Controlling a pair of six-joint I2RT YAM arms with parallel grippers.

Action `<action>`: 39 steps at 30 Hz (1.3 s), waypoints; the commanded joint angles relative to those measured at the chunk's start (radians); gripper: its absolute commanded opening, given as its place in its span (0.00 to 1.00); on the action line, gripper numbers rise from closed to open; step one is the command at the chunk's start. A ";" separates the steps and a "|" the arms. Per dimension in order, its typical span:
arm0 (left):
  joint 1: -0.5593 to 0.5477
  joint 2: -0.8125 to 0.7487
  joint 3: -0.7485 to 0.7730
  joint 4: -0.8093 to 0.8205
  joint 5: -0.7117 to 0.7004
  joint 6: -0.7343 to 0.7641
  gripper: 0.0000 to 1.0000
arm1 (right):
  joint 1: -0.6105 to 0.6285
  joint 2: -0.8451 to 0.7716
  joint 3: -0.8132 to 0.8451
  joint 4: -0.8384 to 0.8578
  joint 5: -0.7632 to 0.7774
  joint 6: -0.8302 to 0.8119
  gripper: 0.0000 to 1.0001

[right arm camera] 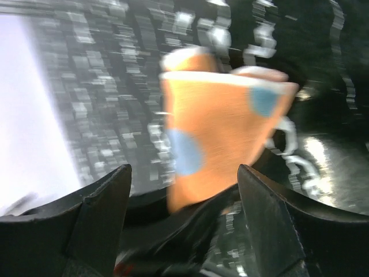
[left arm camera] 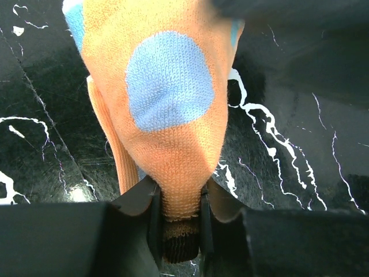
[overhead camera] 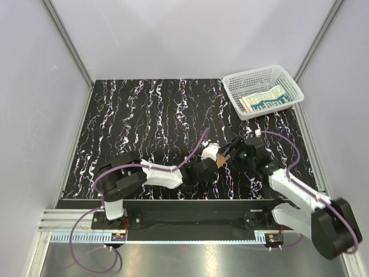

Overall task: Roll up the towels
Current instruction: Roll the towel, then place the rolled towel into the container

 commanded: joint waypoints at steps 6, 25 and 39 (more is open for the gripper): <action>-0.026 -0.003 -0.042 -0.046 0.050 0.007 0.00 | 0.004 0.234 0.071 0.036 -0.025 -0.036 0.82; -0.106 0.048 0.046 -0.124 -0.061 0.063 0.00 | 0.013 0.347 0.105 0.166 -0.254 -0.108 0.81; -0.134 0.010 0.040 -0.126 -0.133 0.073 0.00 | 0.134 0.502 0.111 0.194 -0.318 -0.143 0.02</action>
